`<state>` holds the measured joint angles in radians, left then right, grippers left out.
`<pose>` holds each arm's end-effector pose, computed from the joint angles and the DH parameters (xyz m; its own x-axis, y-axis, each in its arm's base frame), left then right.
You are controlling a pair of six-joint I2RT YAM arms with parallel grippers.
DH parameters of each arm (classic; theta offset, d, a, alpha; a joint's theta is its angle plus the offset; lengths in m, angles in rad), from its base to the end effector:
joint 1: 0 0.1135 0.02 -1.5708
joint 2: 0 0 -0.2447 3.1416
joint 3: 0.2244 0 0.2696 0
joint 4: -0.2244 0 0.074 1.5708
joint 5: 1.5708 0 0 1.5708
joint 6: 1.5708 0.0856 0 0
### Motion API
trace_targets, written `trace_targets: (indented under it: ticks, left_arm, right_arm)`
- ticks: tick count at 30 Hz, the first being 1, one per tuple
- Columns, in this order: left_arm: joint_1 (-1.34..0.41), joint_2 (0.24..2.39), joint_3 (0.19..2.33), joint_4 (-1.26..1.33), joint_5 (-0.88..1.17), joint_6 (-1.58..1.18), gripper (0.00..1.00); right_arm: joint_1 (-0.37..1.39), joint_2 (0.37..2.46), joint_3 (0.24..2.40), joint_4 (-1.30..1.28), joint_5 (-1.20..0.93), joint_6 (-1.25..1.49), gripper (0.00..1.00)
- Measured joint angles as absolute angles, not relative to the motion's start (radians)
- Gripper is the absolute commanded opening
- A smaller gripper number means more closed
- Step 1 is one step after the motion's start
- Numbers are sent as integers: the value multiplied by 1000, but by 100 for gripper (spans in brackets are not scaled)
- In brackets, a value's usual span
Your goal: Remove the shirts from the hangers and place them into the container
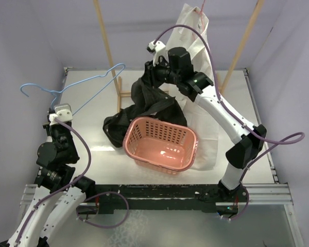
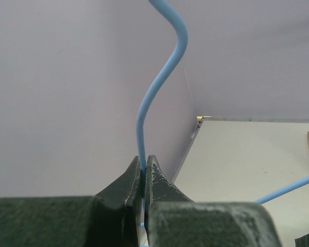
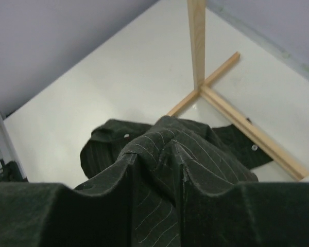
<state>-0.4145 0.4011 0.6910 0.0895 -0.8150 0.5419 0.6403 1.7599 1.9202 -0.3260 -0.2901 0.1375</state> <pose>0.1649 -0.0045 0.3908 0.1138 0.3364 -0.9348 -0.4683 0.8480 0.2482 0.3621 0.3003 0.4293 -0.2405 -0.0154 -0.9705 -0.7730 0.6077 0.1819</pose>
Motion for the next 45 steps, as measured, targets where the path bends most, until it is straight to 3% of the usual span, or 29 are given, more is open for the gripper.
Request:
trace_targets:
  ticks: [3, 10, 17, 23, 36, 42, 45]
  left_arm:
    - [-414, 399, 687, 89, -815, 541, 0]
    - [-414, 399, 687, 88, -807, 531, 0]
    - [-414, 399, 687, 85, -797, 516, 0]
    - [-414, 404, 687, 66, -720, 513, 0]
    - [-413, 567, 744, -112, -139, 461, 0]
    - [-423, 792, 895, -254, 101, 432, 0]
    - [-439, 807, 895, -291, 156, 427, 0]
  right_arm:
    - [640, 1757, 1860, -340, -312, 147, 57]
    - [640, 1676, 1745, -380, -319, 137, 63]
    - [640, 1504, 1684, -389, -181, 87, 62]
    - [640, 1360, 1659, -413, -166, 46, 55]
    - [640, 869, 1555, -643, -352, 59, 50]
    - [640, 834, 1591, -740, -414, 58, 50]
    - [640, 877, 1589, -773, -415, 52, 50]
